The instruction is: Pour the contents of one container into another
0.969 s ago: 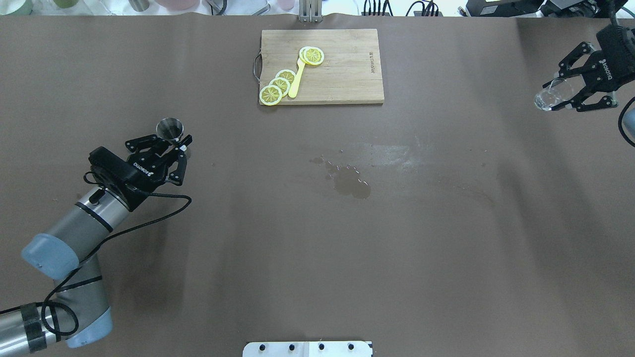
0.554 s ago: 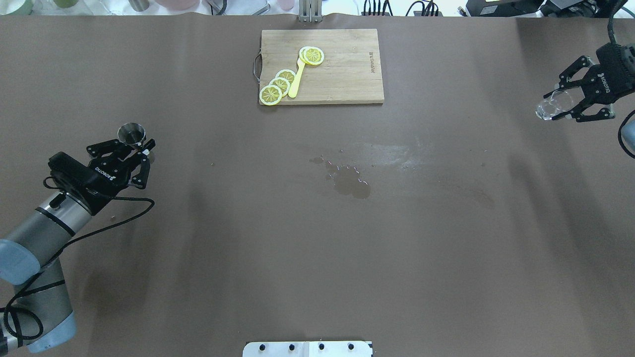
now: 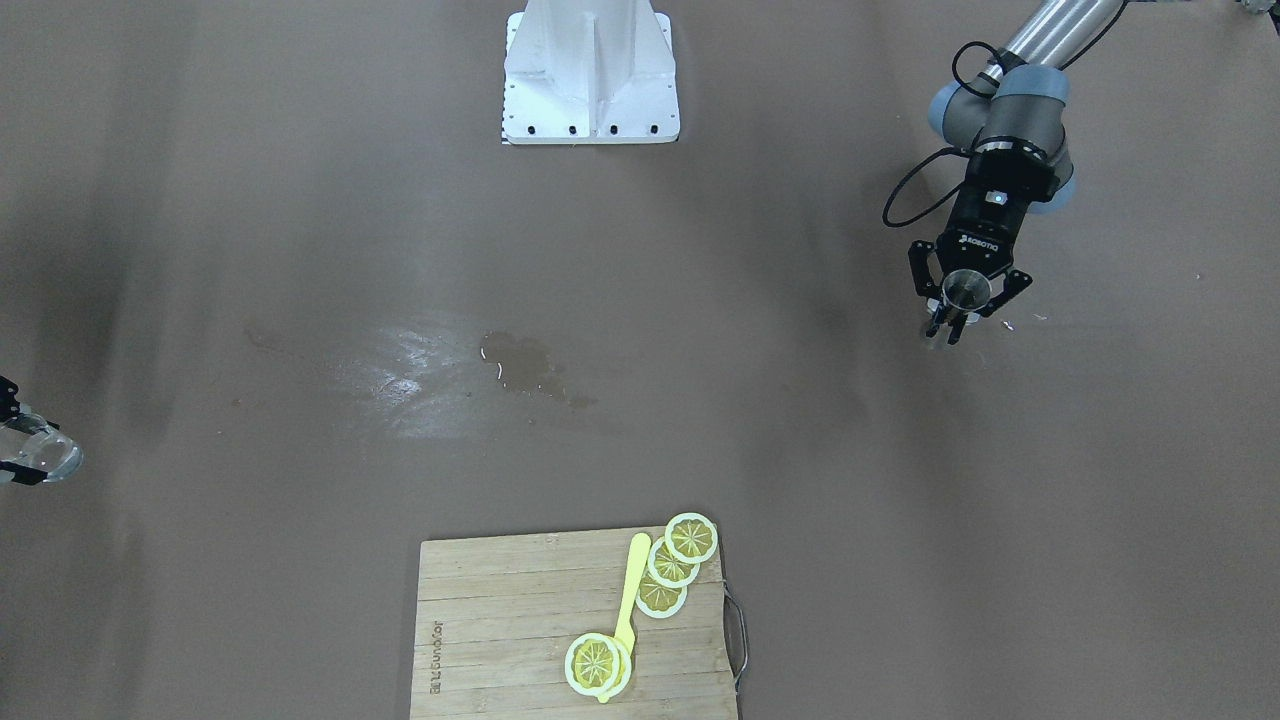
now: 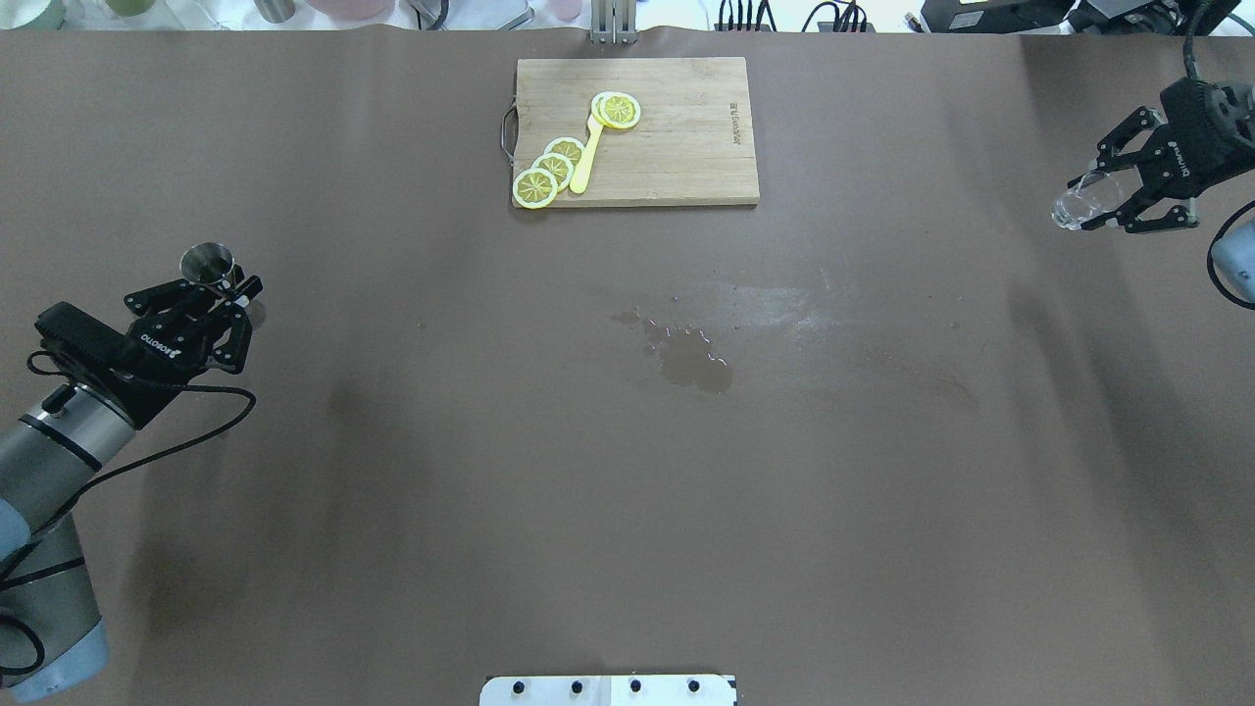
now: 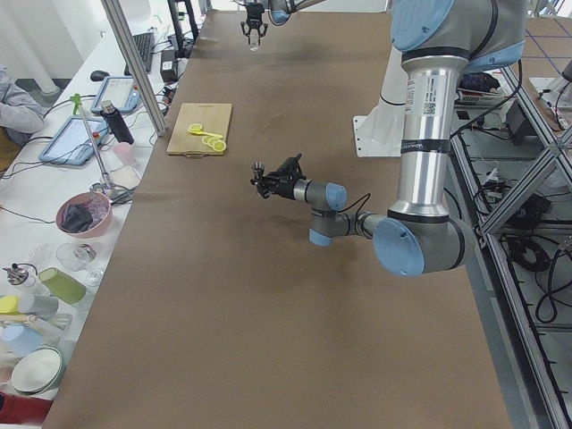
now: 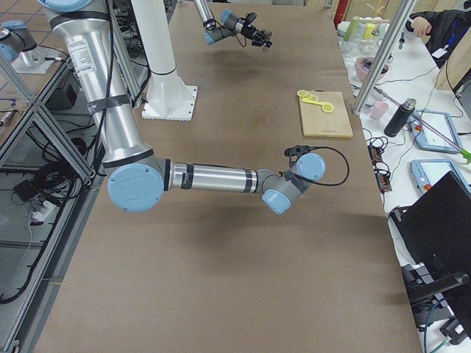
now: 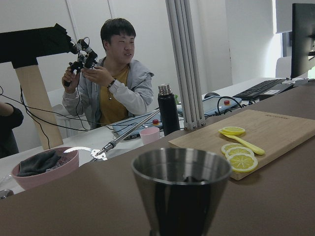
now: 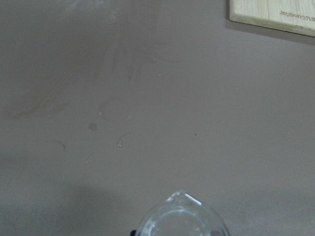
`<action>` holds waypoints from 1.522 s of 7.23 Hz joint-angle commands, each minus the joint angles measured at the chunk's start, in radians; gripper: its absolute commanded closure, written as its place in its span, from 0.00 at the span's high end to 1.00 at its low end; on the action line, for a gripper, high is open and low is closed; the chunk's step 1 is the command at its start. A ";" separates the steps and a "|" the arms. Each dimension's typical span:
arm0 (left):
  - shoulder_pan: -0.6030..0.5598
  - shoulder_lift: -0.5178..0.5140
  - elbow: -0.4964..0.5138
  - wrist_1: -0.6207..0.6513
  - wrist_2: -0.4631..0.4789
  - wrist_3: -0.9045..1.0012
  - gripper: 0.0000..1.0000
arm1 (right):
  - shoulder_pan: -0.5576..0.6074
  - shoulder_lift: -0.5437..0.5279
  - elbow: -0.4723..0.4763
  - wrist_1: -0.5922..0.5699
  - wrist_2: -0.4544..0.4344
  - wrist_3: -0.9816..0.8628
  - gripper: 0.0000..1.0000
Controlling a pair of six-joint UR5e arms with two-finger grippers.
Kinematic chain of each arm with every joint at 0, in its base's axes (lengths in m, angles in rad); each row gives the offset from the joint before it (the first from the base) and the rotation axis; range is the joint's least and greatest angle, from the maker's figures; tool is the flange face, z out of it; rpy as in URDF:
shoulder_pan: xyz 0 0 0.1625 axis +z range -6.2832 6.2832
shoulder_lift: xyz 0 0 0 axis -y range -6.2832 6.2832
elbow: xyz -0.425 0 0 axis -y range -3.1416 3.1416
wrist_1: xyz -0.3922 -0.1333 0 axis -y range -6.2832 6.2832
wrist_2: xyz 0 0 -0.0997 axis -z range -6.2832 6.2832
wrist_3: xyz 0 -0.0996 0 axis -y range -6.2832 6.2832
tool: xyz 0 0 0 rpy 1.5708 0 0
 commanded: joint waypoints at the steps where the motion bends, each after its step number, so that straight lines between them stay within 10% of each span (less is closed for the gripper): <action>1: -0.002 0.036 0.038 -0.070 -0.008 -0.013 0.00 | -0.075 0.029 -0.011 0.108 -0.083 0.156 0.00; 7: 0.005 0.093 0.069 -0.099 0.004 -0.086 0.00 | -0.212 0.156 -0.103 0.225 -0.137 0.404 0.00; 11: 0.227 0.160 0.058 -0.096 0.350 -0.204 0.00 | -0.274 0.169 -0.106 0.227 -0.166 0.435 0.00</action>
